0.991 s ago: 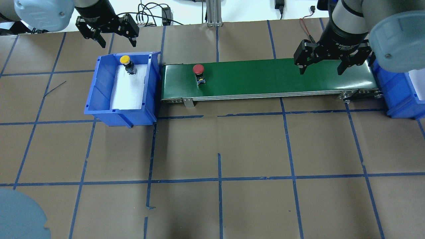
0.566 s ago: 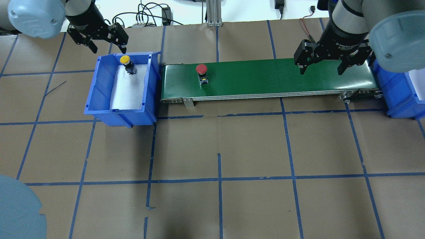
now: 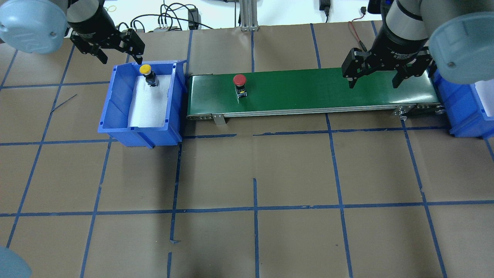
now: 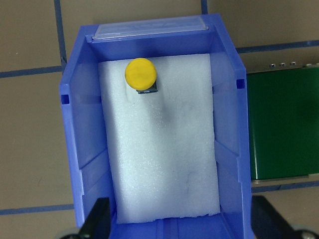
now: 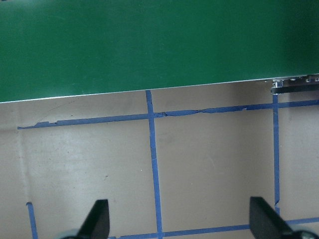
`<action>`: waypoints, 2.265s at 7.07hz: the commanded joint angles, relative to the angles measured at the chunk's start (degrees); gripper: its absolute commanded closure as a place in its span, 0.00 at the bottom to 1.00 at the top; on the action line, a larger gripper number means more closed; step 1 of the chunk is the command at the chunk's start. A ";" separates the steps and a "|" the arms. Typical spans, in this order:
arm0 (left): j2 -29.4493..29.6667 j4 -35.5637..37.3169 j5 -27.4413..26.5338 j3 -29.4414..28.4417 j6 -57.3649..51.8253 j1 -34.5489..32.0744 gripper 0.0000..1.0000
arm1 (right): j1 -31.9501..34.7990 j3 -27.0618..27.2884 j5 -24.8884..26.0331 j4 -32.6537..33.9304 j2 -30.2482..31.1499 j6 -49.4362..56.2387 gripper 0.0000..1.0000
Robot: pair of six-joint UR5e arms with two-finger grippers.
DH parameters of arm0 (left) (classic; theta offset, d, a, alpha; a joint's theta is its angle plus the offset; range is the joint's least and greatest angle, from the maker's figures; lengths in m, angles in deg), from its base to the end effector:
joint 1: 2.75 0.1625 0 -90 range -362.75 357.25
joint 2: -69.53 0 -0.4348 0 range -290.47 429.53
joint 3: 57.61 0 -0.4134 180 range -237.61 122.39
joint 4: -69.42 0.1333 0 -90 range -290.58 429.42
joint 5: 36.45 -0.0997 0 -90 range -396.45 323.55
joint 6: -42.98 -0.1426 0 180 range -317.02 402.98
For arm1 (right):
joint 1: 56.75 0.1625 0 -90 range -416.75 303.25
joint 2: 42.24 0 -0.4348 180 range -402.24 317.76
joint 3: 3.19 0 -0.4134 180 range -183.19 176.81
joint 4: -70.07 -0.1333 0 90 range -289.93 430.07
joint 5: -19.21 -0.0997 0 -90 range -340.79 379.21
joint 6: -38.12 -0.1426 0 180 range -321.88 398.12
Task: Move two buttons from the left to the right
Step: 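Move the left gripper back over the yellow button in the bin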
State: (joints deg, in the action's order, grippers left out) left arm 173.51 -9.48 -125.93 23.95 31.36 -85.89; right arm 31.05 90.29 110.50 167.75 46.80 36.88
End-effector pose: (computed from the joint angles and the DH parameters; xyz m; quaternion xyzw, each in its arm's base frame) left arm -0.0584 -0.6411 0.4122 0.0417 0.9979 -0.0486 0.0033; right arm 0.1098 -0.5316 0.4285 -0.0303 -0.9991 0.0282 0.0115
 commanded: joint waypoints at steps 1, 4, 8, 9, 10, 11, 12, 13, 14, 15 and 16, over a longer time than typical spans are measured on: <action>-6.31 -8.86 0.01 -0.27 2.29 -0.79 0.00 | 0.35 0.04 -0.59 0.05 -0.01 1.68 0.00; -6.77 -9.87 0.01 0.43 2.83 -0.80 0.00 | -0.52 -0.14 -0.59 -0.12 -0.54 2.12 0.00; -7.03 -9.96 0.01 0.52 2.31 -0.71 0.00 | -0.43 -0.14 -0.15 0.05 -0.18 0.72 0.00; -7.04 -9.87 0.01 0.52 2.22 -0.71 0.00 | -0.43 -0.14 0.02 0.05 -0.10 0.71 0.00; -7.04 -9.87 0.01 0.52 2.22 -0.71 0.00 | -0.35 -0.05 -0.06 0.31 -0.10 1.15 0.00; -7.04 -9.87 0.01 0.52 2.13 -0.71 0.00 | -0.43 -0.05 0.20 0.23 -0.18 1.68 0.00; -7.12 -9.87 0.01 0.61 2.04 -0.71 0.00 | -0.61 -0.05 0.02 0.05 -0.10 1.86 0.00; -7.04 -9.78 0.01 0.79 1.96 -0.62 0.00 | -0.61 -0.05 0.02 0.05 -0.10 1.68 0.00; -6.43 -9.26 0.01 -0.78 0.91 -0.19 0.00 | -0.61 -0.05 0.11 -0.13 -0.01 1.68 0.00; -3.81 -8.99 0.01 -3.58 0.90 -0.10 0.00 | -0.61 -0.05 0.11 -0.13 -0.01 1.59 0.00; 2.83 -7.60 -1.21 -8.57 -0.23 0.25 0.00 | -0.70 -0.05 0.20 -0.04 -0.01 1.68 0.00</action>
State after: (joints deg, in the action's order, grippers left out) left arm 170.45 -18.26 -126.22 20.14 32.08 -85.98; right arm 30.41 90.23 110.63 167.67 46.77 38.53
